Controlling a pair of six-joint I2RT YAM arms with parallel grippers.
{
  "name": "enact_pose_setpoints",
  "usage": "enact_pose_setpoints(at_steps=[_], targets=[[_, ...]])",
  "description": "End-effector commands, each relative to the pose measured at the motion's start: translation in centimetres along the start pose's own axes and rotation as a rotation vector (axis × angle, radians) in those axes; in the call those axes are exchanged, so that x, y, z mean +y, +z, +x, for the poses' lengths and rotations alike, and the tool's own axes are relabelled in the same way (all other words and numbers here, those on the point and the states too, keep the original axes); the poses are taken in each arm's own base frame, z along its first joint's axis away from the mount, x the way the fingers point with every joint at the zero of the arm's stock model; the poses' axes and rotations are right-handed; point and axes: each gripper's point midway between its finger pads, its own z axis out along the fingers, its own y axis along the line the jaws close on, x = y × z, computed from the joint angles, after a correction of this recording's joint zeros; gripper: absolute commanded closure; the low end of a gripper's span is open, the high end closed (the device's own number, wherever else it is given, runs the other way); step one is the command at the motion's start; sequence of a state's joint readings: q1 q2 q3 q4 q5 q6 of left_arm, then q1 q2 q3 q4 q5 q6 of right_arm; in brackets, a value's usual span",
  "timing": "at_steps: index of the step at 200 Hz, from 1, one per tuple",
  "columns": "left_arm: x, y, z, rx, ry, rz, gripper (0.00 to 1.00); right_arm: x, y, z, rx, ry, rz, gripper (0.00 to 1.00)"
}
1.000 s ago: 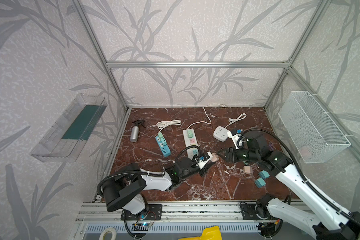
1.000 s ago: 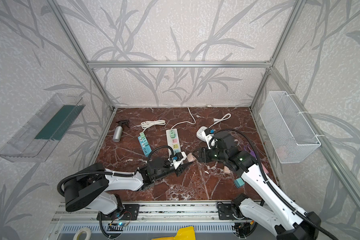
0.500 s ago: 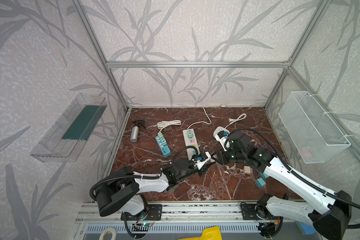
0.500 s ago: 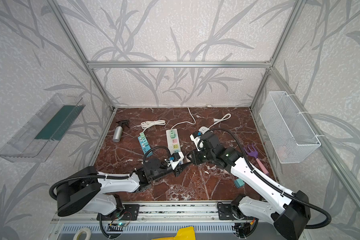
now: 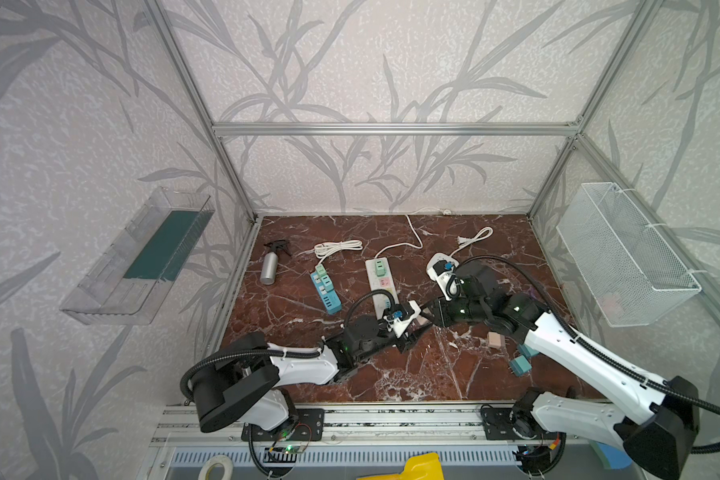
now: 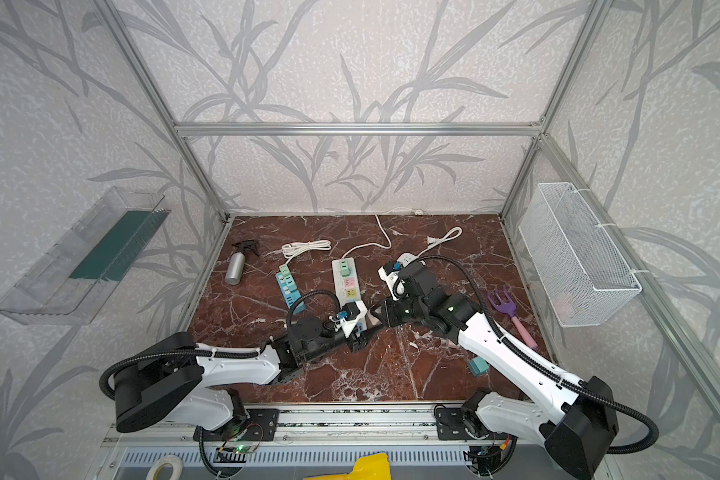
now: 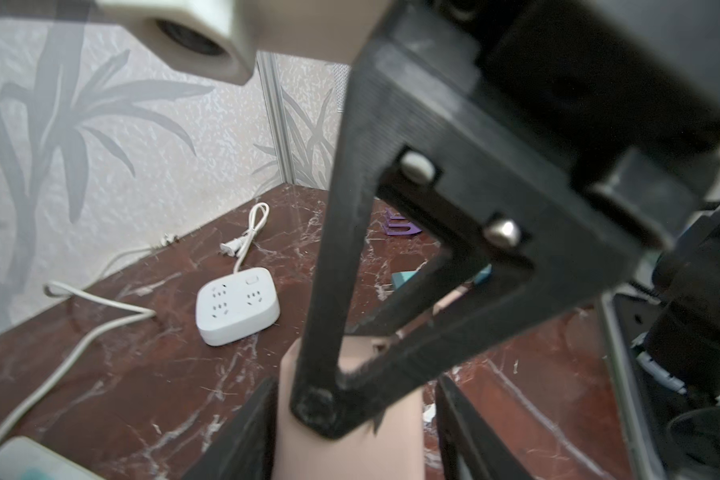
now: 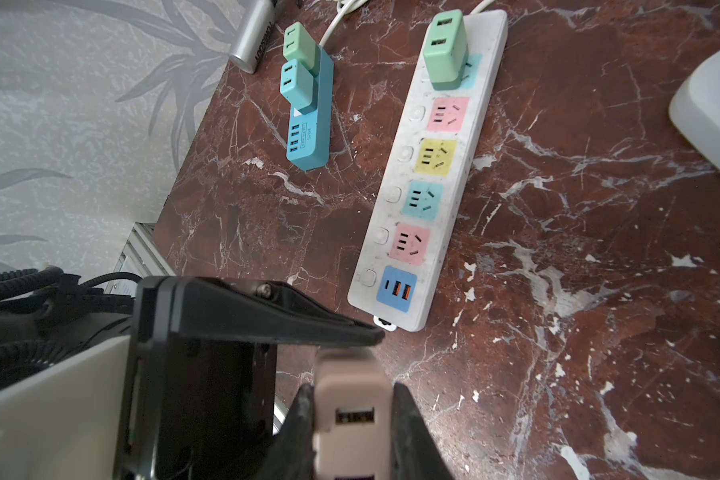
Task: Insert the plug
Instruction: 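Grasp the beige adapter with the right gripper while the left gripper releases and withdraws, then carry the beige adapter with the right gripper over the strip's pink socket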
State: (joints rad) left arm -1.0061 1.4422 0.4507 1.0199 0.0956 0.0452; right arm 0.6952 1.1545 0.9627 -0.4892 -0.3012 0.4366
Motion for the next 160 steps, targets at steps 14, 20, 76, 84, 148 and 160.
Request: enact_pose_setpoints(at_steps=[14, 20, 76, 84, 148, 160], targets=[[5.7, -3.0, -1.5, -0.110, -0.121, -0.338, 0.28, -0.1, 0.3, -2.5, -0.086, -0.037, 0.040, 1.00], [7.5, -4.1, -1.5, -0.116, -0.168, -0.450, 0.26, -0.2, 0.7, -2.7, -0.085, -0.043, 0.042, 1.00], [14.2, -11.3, 0.1, 0.153, -0.476, -0.849, 0.31, -2.0, 5.5, -6.5, -0.117, -0.029, 0.172, 1.00], [14.4, -11.9, 0.0, 0.148, -0.491, -0.863, 0.31, -2.3, 6.0, -7.4, -0.135, -0.026, 0.201, 1.00], [15.3, -15.6, 2.3, 0.175, -0.589, -0.924, 0.31, -4.4, 11.9, -11.2, -0.130, -0.051, 0.396, 1.00], [15.2, -15.8, 2.7, 0.192, -0.595, -0.927, 0.30, -4.6, 13.4, -11.3, -0.085, -0.035, 0.404, 1.00]])
